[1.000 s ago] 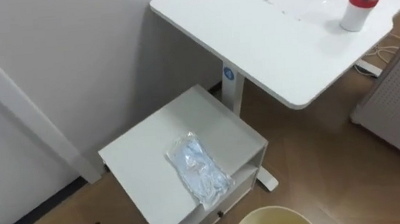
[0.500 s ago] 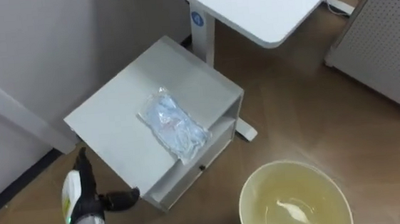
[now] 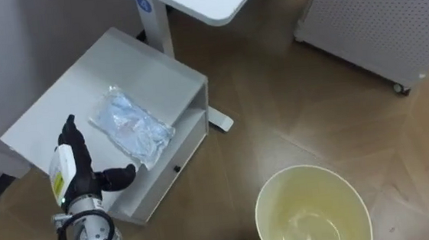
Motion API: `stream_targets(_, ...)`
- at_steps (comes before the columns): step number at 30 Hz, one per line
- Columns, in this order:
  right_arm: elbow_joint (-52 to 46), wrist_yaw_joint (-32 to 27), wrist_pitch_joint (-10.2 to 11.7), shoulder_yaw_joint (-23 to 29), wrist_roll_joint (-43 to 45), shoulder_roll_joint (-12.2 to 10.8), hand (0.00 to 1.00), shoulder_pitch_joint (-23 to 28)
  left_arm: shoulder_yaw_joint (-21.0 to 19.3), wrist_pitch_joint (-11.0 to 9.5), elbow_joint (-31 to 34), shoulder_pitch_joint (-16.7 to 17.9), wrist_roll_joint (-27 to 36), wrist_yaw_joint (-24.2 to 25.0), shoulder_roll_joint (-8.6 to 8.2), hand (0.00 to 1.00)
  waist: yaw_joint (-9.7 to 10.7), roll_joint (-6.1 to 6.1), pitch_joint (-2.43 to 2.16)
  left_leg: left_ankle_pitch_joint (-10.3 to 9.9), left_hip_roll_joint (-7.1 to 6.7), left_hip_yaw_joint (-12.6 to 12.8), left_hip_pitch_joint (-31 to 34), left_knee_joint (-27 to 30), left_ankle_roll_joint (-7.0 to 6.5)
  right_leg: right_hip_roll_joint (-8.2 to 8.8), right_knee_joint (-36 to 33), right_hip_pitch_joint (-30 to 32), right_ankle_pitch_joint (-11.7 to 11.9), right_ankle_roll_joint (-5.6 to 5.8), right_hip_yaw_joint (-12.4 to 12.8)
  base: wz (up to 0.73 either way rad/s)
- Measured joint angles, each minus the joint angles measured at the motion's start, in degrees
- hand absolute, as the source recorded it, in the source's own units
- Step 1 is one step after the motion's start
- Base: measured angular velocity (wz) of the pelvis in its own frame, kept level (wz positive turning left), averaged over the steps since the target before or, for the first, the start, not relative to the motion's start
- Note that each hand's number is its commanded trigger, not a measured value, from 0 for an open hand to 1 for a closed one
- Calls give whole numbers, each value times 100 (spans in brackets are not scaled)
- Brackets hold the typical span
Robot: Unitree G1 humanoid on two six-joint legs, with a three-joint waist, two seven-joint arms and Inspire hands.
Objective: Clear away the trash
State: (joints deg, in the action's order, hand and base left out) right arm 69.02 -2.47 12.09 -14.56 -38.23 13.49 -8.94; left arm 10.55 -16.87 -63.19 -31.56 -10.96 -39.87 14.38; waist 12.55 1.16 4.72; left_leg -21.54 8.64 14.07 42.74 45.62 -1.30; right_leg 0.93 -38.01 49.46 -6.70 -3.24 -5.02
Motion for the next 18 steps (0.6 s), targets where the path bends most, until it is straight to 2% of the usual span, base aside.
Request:
stream_targets(4,17,-75,-107,-10,-112,35,100,0,260,1,-8,-114,-26,-99,63,0,72,-1,4,-4,5,11,148,34,5,3,-83,173,-7,-12,30,-1)
stream_targets(10,13,-105,-224,-142,-388,53,100,-1,766,43,-97,-335,-381,-238,166,0,136,9,10,-21,18,7,301,119,-4,-1,-105,320,-9,-16,42,0)
stream_targets(16,33,-72,-338,-173,-457,75,100,-4,891,113,-108,-463,-742,-246,276,0,173,33,25,-25,16,-2,316,148,0,5,-173,355,-14,-29,45,0)
stream_targets(18,33,-53,-340,-172,-458,75,100,-3,889,166,-107,-468,-971,-247,300,0,173,41,33,-59,66,2,363,231,9,-2,-196,382,-21,-40,32,-4)
